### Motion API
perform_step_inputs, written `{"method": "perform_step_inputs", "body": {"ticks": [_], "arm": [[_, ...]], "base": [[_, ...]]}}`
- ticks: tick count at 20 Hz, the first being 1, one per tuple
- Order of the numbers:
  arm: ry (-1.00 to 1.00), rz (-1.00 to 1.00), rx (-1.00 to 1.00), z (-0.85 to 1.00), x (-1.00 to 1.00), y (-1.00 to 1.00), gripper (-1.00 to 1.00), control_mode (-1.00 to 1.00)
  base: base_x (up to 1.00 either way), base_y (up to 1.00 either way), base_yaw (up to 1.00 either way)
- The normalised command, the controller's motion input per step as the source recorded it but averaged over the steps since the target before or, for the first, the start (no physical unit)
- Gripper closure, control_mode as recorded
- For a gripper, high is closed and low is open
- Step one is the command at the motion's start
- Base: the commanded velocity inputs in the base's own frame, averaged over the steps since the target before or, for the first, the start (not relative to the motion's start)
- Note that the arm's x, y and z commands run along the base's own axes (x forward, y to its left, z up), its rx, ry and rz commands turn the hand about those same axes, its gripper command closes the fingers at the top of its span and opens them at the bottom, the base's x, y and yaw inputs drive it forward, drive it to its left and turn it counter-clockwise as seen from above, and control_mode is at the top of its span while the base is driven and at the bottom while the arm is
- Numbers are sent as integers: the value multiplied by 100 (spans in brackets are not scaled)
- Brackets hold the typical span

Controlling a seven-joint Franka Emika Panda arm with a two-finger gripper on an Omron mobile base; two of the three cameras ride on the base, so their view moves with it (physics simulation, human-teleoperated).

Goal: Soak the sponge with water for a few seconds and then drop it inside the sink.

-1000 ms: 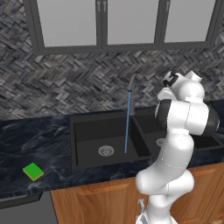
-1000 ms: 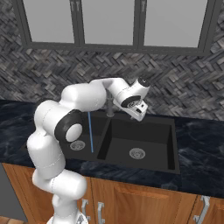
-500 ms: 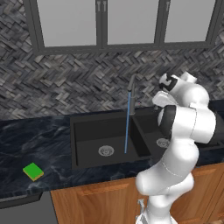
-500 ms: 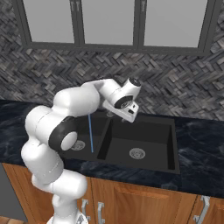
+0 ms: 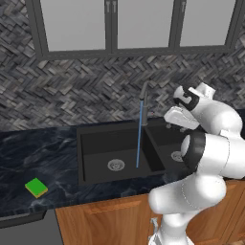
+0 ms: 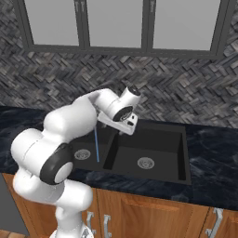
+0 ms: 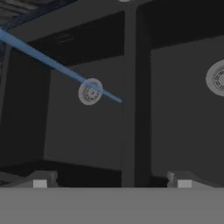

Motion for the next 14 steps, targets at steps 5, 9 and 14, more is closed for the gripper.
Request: {"method": "perform_step_inputs", "body": {"ticks": [5,9,14], "arm": [[-2,9,-3,-2,-28,64,-100,-100],[0,8,-4,0,-36,64,-100,-100],[0,7,-4,0,-38,61,-100,-100]], "base": [[0,0,0],[0,0,0],[0,0,0]]}}
